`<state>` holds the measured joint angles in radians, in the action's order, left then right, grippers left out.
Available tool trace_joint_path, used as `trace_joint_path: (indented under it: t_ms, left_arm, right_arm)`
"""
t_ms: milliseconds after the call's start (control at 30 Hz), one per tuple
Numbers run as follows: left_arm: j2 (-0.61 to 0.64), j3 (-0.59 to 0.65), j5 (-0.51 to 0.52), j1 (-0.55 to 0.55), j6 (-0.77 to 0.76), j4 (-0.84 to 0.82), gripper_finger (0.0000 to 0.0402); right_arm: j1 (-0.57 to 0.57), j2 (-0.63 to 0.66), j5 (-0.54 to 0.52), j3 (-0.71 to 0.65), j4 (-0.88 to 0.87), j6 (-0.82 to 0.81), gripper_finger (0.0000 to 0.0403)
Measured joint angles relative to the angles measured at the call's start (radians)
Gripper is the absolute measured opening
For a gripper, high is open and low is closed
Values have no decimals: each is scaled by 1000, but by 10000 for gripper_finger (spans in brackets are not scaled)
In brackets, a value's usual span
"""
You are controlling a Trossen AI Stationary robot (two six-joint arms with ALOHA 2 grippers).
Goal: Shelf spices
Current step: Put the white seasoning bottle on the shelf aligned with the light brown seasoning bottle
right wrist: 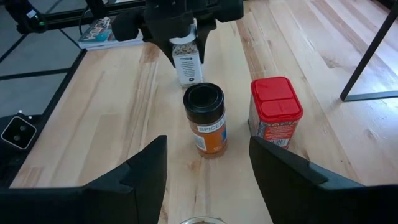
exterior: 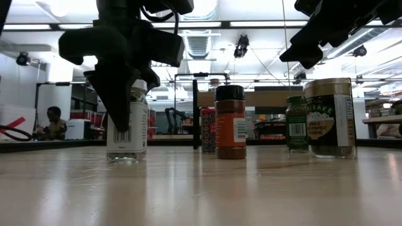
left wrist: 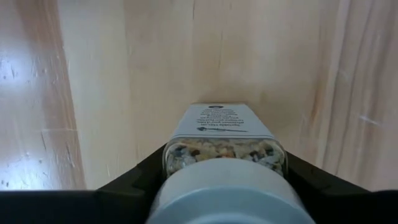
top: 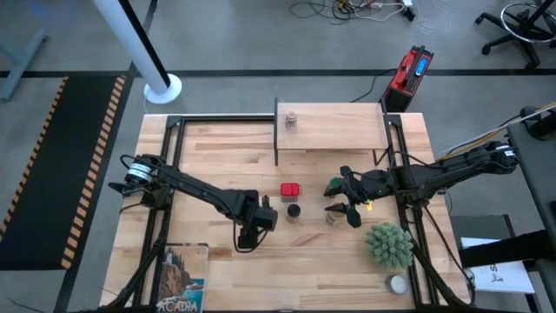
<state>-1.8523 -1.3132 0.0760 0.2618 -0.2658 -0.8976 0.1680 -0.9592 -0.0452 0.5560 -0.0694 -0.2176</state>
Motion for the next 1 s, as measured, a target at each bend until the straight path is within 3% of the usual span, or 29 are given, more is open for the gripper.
trace_joint_path:
  t_ms: [267, 1000]
  left_arm:
    - [13, -33, -15, -29, 42, -3, 186]
    - [14, -437, 20, -200, 306, -120, 188]
  right_arm:
    - [0, 0, -1, 0, 0, 0, 204]
    - [0, 0, -1, 0, 0, 2, 204]
